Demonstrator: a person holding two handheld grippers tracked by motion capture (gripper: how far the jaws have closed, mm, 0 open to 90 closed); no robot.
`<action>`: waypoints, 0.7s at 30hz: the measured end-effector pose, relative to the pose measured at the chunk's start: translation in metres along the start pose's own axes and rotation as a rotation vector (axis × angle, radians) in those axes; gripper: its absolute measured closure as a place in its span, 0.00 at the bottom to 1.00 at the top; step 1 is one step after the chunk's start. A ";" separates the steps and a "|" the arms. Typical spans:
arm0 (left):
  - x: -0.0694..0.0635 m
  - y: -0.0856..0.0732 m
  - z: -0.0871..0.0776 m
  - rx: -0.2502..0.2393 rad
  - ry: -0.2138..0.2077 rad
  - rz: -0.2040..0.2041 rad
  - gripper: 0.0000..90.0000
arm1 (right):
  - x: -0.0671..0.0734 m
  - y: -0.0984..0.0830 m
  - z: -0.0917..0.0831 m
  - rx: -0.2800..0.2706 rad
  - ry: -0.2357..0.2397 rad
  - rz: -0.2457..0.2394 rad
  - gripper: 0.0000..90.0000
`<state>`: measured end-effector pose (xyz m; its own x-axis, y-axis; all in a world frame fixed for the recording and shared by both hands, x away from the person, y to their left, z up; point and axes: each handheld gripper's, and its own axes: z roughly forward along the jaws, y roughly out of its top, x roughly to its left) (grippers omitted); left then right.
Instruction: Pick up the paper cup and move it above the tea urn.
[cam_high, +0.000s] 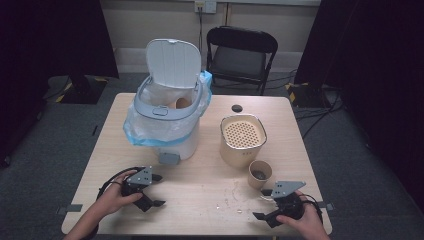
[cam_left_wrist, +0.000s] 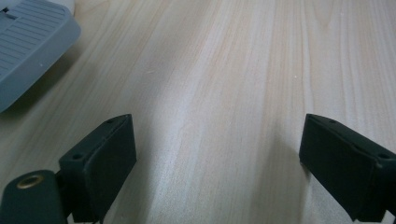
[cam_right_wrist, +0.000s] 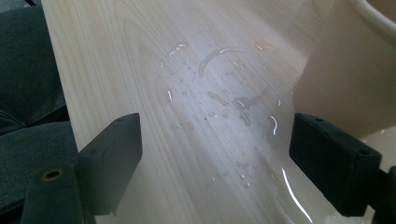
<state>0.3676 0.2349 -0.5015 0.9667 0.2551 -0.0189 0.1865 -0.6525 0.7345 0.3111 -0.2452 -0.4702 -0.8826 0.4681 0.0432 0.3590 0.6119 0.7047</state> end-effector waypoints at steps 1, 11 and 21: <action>0.000 0.000 0.000 -0.003 0.000 0.000 0.11 | 0.000 -0.001 0.000 0.009 -0.006 0.005 0.19; 0.000 0.000 0.000 0.001 -0.003 0.005 0.11 | -0.010 -0.007 -0.005 0.004 -0.037 0.034 0.18; 0.000 0.000 0.000 0.001 -0.003 0.004 0.11 | -0.021 -0.008 -0.008 -0.010 -0.080 0.070 0.16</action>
<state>0.3679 0.2348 -0.5015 0.9679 0.2508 -0.0178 0.1829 -0.6541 0.7340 0.3244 -0.2651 -0.4710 -0.8286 0.5587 0.0361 0.4152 0.5701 0.7090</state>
